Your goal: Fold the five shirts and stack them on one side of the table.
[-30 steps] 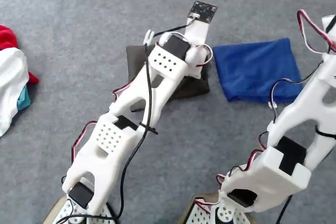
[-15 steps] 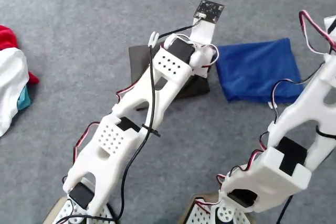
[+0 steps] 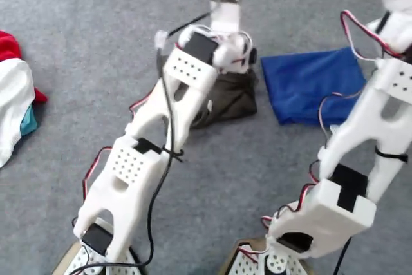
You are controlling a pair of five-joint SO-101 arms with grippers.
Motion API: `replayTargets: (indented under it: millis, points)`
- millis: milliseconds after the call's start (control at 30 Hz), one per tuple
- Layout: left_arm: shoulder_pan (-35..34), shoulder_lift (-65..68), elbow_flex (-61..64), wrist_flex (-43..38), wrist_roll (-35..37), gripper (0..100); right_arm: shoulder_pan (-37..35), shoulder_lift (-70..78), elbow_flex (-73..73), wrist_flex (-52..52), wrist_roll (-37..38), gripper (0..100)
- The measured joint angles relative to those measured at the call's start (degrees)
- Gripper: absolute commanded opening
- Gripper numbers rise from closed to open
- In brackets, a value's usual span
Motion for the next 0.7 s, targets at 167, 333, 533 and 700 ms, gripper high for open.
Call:
replayTargets:
  millis: [167, 333, 533, 700]
  points:
    - [-6.0, 0.0, -8.4, 6.1, 1.9, 18, -4.7, 0.0, 2.4, 0.0, 0.2, 1.5]
    - [-19.1, 4.9, -4.7, 9.4, 2.1, 4, -14.2, 3.1, 7.0, -3.3, 0.2, 1.5]
    - [-35.1, 18.3, 3.1, -0.8, 2.4, 3, -30.9, 18.6, 6.2, -4.7, -11.7, 1.5]
    - [-42.8, 22.3, -2.7, -3.9, 2.3, 3, -38.9, 37.3, -6.1, -3.4, -23.5, 1.5]
